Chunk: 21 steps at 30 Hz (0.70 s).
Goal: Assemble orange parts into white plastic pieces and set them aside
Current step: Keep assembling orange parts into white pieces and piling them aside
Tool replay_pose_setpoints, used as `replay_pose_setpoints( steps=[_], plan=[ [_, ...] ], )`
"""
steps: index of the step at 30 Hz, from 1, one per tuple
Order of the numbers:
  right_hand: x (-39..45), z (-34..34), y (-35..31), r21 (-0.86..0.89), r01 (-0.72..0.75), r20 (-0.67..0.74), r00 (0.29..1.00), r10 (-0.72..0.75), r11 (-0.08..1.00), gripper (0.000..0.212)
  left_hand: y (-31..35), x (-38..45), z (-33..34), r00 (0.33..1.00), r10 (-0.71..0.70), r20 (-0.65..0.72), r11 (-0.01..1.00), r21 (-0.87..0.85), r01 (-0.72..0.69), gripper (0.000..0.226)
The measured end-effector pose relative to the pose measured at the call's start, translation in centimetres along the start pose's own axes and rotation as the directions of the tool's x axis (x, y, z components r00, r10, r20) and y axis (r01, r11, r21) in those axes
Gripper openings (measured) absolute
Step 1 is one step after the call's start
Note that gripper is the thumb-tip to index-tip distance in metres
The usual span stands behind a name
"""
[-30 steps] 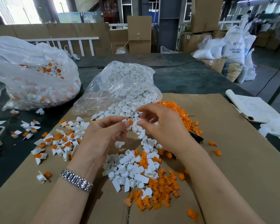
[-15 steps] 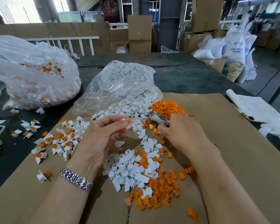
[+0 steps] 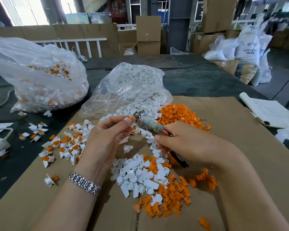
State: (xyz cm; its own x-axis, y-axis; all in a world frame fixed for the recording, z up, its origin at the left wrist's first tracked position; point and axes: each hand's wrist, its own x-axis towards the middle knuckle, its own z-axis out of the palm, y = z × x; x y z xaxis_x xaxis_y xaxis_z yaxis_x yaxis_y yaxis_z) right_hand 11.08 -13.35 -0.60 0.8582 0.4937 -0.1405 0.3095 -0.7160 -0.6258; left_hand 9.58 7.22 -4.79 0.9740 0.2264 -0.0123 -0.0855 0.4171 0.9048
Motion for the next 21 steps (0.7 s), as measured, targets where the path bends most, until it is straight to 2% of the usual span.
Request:
replay_pose_setpoints(
  steps=[11, 21],
  plan=[
    [-0.3, 0.6, -1.0, -0.062, 0.025, 0.016, 1.0, -0.024, 0.998, 0.032, -0.3, 0.1, -0.2, 0.999, 0.038, -0.037, 0.991, 0.134, -0.033, 0.033],
    [0.6, 1.8, -1.2, -0.139, -0.01, -0.079, 0.997, -0.001, 0.99, 0.031, -0.4, 0.1, -0.5, 0.999, 0.003, -0.045, 0.998, 0.058, 0.0, 0.016]
  ],
)
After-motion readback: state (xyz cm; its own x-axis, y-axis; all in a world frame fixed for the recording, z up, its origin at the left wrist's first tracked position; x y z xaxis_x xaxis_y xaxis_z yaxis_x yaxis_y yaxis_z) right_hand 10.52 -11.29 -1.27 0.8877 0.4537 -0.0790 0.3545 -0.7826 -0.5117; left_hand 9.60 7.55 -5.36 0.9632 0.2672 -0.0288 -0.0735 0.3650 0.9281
